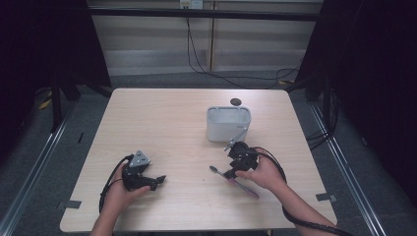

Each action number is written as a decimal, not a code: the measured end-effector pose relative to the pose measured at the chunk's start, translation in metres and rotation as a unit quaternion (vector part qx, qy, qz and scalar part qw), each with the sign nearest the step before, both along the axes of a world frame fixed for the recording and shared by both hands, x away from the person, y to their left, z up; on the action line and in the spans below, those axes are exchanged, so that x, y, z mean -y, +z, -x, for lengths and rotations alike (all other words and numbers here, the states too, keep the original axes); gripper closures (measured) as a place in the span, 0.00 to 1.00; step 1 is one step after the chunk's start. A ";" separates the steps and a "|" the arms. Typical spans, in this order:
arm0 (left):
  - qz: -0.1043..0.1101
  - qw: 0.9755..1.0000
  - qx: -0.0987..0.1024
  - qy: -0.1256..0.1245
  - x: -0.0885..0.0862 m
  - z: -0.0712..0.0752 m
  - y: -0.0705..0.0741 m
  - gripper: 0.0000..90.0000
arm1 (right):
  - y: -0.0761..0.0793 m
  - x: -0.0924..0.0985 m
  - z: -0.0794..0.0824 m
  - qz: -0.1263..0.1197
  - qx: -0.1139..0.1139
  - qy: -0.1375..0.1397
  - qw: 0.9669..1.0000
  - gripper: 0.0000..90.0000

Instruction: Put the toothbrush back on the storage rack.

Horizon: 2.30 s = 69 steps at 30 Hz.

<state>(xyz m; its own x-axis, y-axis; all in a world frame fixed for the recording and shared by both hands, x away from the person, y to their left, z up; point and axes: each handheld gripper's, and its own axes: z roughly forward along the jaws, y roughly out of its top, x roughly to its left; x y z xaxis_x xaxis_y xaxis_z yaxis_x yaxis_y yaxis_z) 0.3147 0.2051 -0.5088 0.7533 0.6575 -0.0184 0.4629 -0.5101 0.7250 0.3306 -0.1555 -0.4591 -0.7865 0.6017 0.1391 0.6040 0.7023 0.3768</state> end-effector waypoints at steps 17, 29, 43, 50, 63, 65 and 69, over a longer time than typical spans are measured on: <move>0.006 1.000 -0.004 0.002 -0.001 0.000 0.000 0.17 | -0.012 -0.016 0.001 0.031 -0.007 0.015 0.999 0.62; 0.009 1.000 -0.006 0.002 -0.001 0.000 0.000 0.17 | -0.012 -0.024 0.004 0.064 0.012 0.026 0.998 0.93; 0.007 1.000 -0.005 0.002 -0.002 -0.001 0.000 0.17 | -0.004 -0.005 0.001 -0.003 0.020 -0.028 0.999 0.93; 0.008 1.000 -0.006 0.002 -0.002 -0.001 0.000 0.17 | 0.008 0.006 -0.001 -0.037 0.038 -0.041 0.998 0.93; 0.011 1.000 -0.008 0.003 -0.002 -0.001 0.000 0.17 | 0.033 0.025 -0.003 -0.096 0.084 -0.068 0.989 0.93; 0.012 1.000 -0.008 0.003 -0.002 -0.001 0.000 0.17 | 0.038 0.032 -0.003 -0.117 0.096 -0.083 0.985 0.93; 0.010 1.000 -0.007 0.004 -0.001 0.000 0.000 0.17 | 0.042 0.039 -0.004 -0.139 0.105 -0.094 0.980 0.93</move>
